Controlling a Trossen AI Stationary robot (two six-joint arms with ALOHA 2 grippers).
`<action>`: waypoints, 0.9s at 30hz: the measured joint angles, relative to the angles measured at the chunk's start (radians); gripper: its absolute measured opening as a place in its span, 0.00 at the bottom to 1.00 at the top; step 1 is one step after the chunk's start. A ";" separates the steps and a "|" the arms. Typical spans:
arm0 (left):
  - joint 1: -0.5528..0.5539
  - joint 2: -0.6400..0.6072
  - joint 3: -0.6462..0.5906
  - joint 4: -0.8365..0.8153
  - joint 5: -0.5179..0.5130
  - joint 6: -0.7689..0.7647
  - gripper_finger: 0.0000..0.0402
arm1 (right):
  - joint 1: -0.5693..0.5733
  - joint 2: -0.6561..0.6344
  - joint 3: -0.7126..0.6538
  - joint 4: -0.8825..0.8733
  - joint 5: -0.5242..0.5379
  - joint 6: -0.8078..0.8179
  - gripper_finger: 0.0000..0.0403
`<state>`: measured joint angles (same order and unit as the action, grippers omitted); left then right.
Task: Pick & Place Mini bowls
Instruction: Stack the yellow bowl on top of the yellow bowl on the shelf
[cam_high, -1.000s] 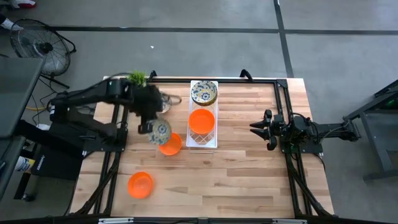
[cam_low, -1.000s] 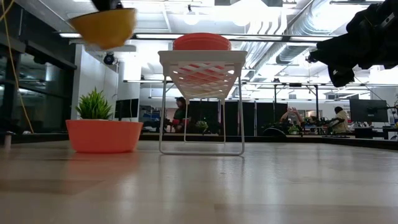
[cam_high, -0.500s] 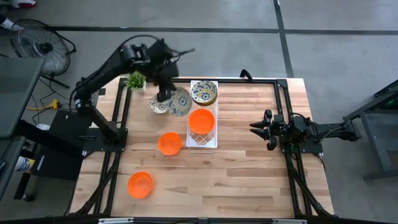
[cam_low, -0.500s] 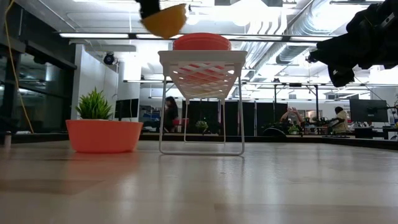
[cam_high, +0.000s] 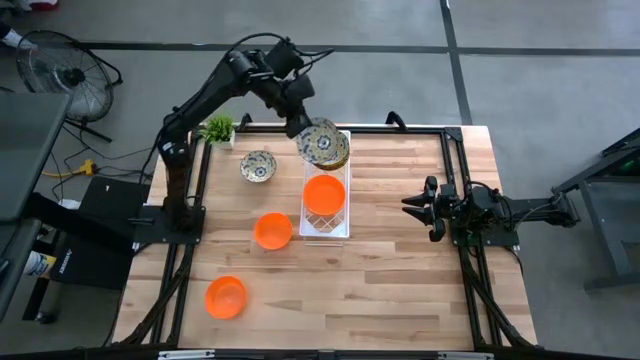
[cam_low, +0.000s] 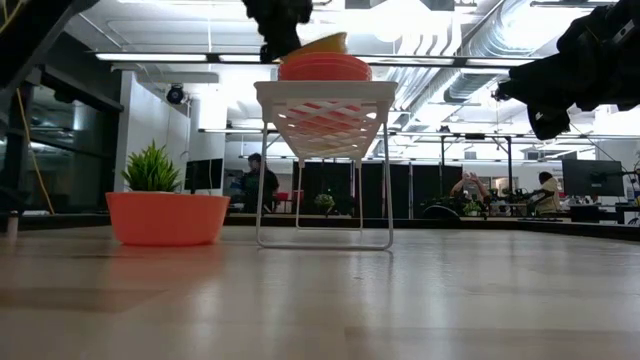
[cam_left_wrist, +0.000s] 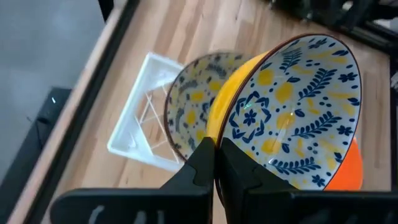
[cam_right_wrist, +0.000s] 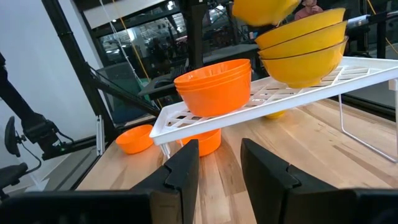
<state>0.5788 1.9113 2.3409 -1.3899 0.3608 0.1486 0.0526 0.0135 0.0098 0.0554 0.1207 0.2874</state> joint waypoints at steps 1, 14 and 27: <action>0.011 0.003 0.000 -0.012 0.005 -0.001 0.00 | 0.000 0.000 0.000 0.000 0.000 0.000 0.27; 0.062 0.051 -0.002 0.039 0.044 -0.091 0.00 | 0.000 0.000 0.000 -0.003 0.000 0.000 0.27; 0.063 0.096 -0.002 0.066 0.050 -0.130 0.00 | 0.000 0.000 0.000 -0.004 0.000 0.000 0.27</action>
<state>0.6415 2.0073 2.3394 -1.3243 0.4109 0.0186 0.0528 0.0135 0.0101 0.0513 0.1207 0.2874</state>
